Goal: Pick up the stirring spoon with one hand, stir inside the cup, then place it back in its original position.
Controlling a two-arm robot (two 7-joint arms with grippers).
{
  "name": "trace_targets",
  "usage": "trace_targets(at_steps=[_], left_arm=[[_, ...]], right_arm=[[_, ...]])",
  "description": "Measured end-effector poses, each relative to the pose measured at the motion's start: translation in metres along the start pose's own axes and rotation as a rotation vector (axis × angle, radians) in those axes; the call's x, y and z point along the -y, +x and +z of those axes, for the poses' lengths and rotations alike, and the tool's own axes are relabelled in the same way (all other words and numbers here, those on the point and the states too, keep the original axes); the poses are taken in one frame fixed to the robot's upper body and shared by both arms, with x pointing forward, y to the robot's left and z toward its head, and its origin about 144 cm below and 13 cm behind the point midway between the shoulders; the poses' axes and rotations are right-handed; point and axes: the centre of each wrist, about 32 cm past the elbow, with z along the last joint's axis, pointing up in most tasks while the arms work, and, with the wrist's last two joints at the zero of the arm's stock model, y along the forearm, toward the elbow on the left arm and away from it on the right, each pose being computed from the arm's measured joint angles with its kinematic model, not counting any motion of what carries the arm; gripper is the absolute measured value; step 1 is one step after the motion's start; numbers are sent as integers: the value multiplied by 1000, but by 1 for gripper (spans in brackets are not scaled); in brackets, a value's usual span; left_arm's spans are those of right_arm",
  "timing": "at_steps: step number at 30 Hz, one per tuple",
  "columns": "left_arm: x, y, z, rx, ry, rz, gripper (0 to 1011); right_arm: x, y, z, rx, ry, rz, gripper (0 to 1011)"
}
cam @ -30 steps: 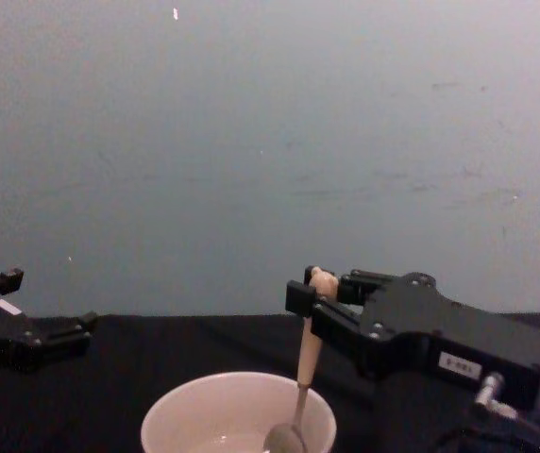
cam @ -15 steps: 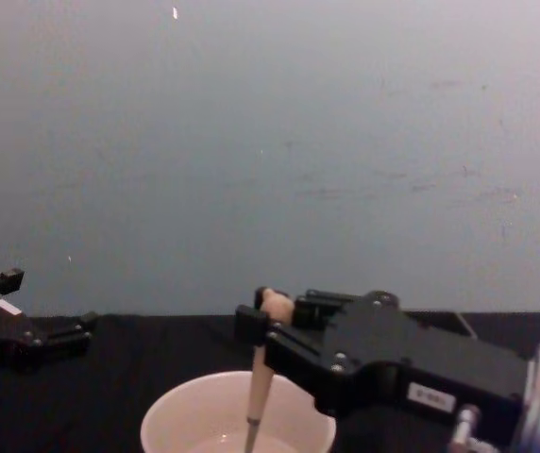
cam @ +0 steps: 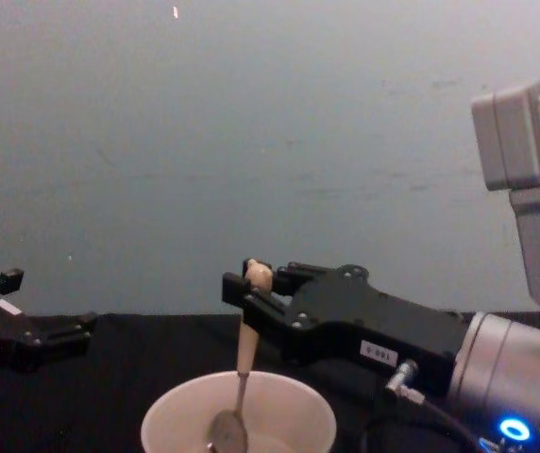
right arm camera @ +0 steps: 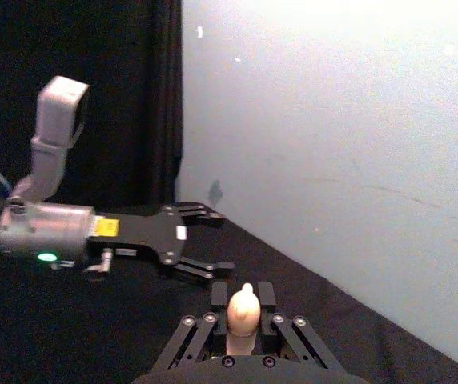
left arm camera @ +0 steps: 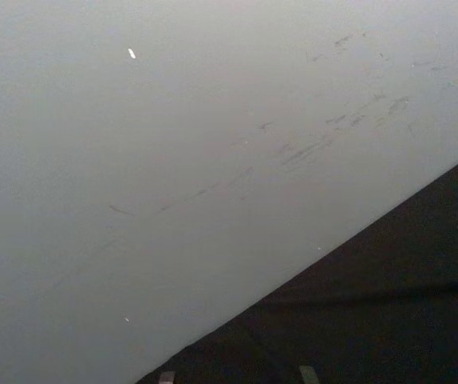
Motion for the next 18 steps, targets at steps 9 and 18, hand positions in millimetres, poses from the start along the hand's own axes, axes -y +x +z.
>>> trace_targets(at_steps=[9,18], left_arm=[[0,0,0,0,0,0,1001],[0,0,0,0,0,0,1001]], right_arm=[[3,7,-1,7,-6,-27,214],[6,9,-2,7,-10,-35,214]])
